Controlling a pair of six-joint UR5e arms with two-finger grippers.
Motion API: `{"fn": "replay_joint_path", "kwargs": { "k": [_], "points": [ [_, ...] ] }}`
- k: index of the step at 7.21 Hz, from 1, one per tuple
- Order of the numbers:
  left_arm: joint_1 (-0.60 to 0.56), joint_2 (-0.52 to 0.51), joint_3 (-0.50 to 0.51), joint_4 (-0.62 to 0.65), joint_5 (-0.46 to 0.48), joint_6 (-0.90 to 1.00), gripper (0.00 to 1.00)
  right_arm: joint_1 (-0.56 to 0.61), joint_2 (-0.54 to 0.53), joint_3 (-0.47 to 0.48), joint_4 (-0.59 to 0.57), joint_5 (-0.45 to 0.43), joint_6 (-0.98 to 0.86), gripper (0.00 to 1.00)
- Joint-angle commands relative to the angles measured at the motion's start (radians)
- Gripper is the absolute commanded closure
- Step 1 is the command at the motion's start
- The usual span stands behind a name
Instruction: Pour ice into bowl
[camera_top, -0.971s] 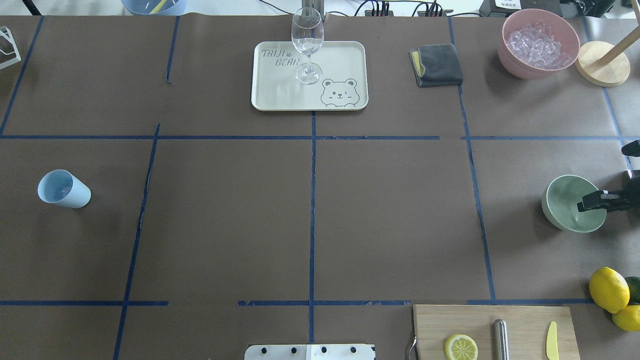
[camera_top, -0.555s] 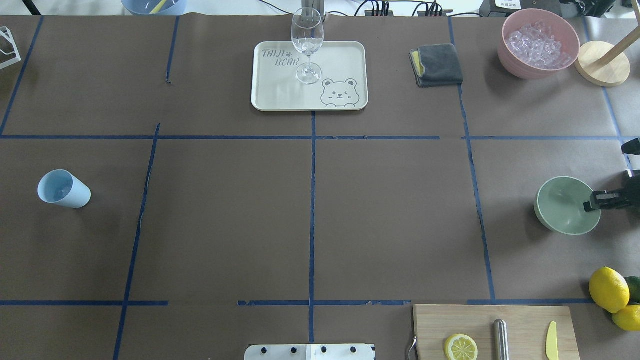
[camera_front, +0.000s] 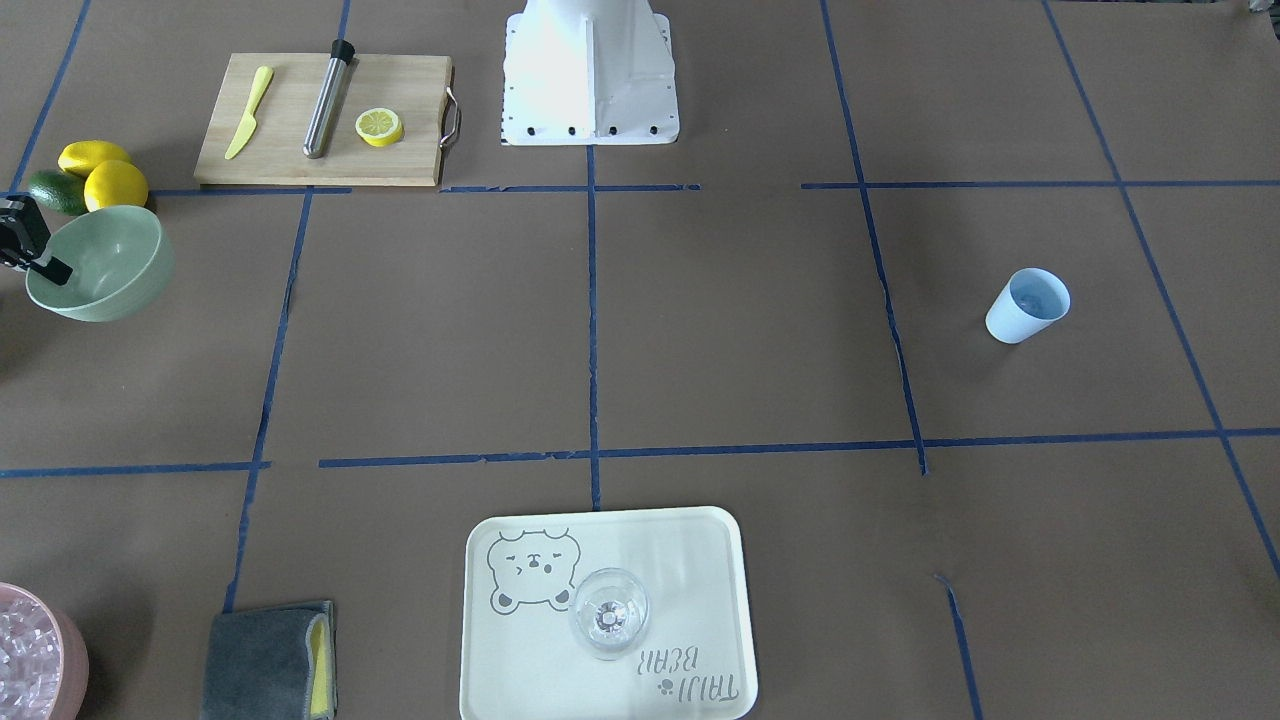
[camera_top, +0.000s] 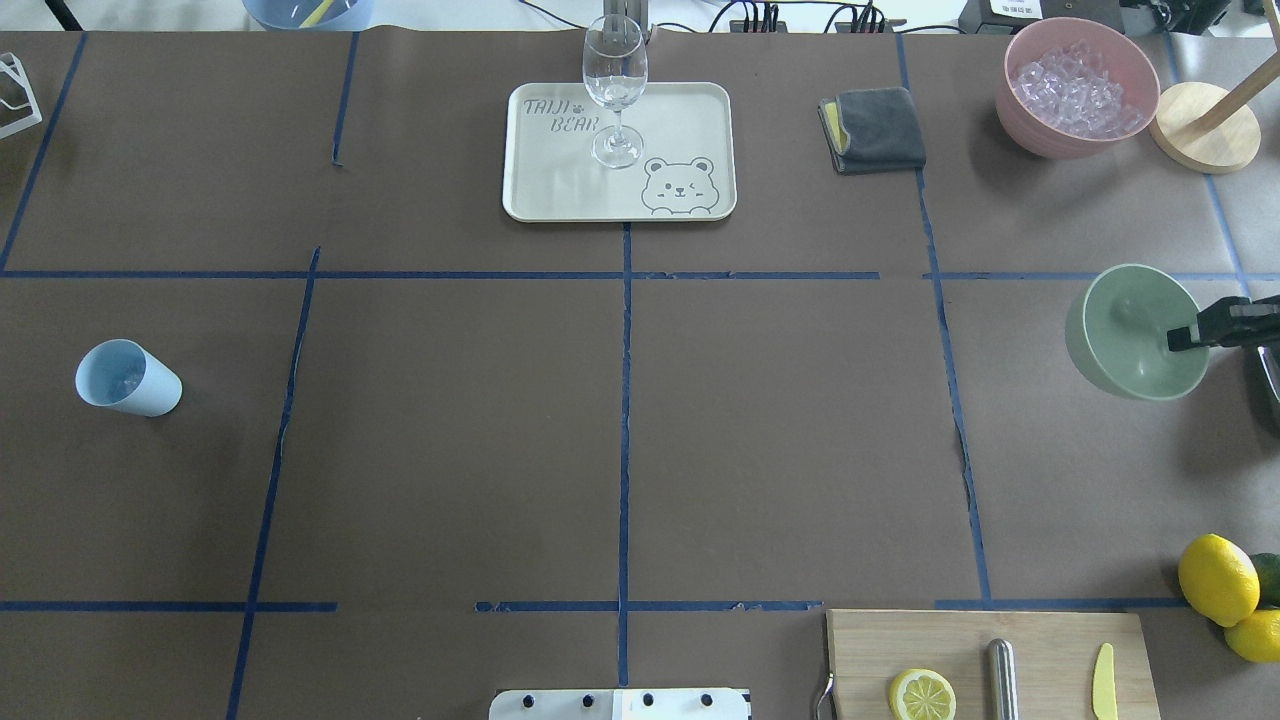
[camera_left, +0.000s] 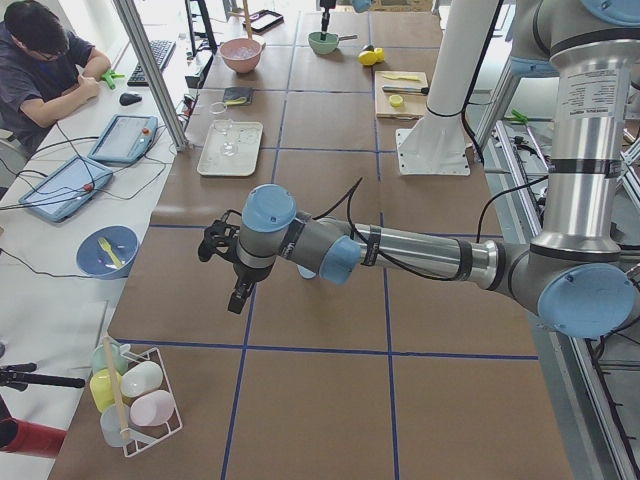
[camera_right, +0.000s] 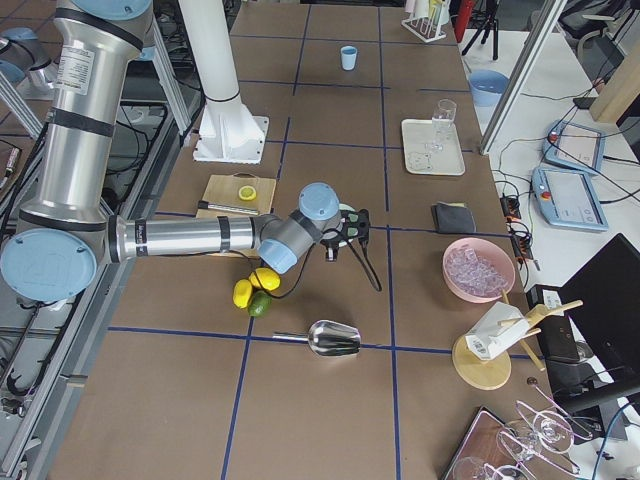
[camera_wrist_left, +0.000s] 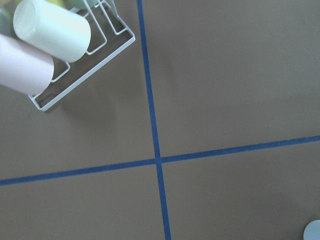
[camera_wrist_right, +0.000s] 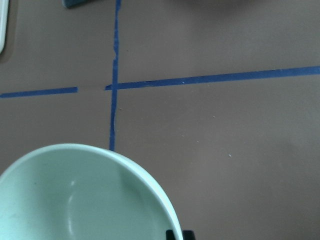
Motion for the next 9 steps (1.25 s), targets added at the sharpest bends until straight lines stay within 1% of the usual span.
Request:
{"fn": "replay_joint_path", "kwargs": {
  "k": [1,2,3,4,5,6,7,8,9],
  "points": [
    [0.016,0.009,-0.037,-0.08,-0.017,-0.088,0.0,-0.064,0.197,0.025,-0.138,0.003,0.19,1.0],
    [0.049,0.074,-0.095,-0.176,-0.016,-0.215,0.0,-0.12,0.28,0.028,-0.191,-0.023,0.294,1.0],
    [0.086,0.181,-0.117,-0.422,-0.011,-0.381,0.0,-0.213,0.337,0.06,-0.24,-0.081,0.399,1.0],
    [0.162,0.25,-0.12,-0.623,0.024,-0.542,0.0,-0.31,0.411,0.084,-0.349,-0.181,0.453,1.0],
    [0.222,0.295,-0.14,-0.716,0.108,-0.619,0.0,-0.426,0.495,0.085,-0.482,-0.318,0.456,1.0],
    [0.249,0.3,-0.15,-0.739,0.122,-0.66,0.0,-0.536,0.56,0.072,-0.576,-0.437,0.467,1.0],
    [0.298,0.305,-0.176,-0.749,0.198,-0.702,0.0,-0.598,0.574,0.057,-0.594,-0.482,0.493,1.0],
    [0.334,0.317,-0.193,-0.751,0.273,-0.711,0.0,-0.631,0.583,0.039,-0.591,-0.507,0.518,1.0],
    [0.367,0.322,-0.2,-0.778,0.324,-0.731,0.0,-0.654,0.644,0.033,-0.6,-0.511,0.58,1.0]
  ]
}}
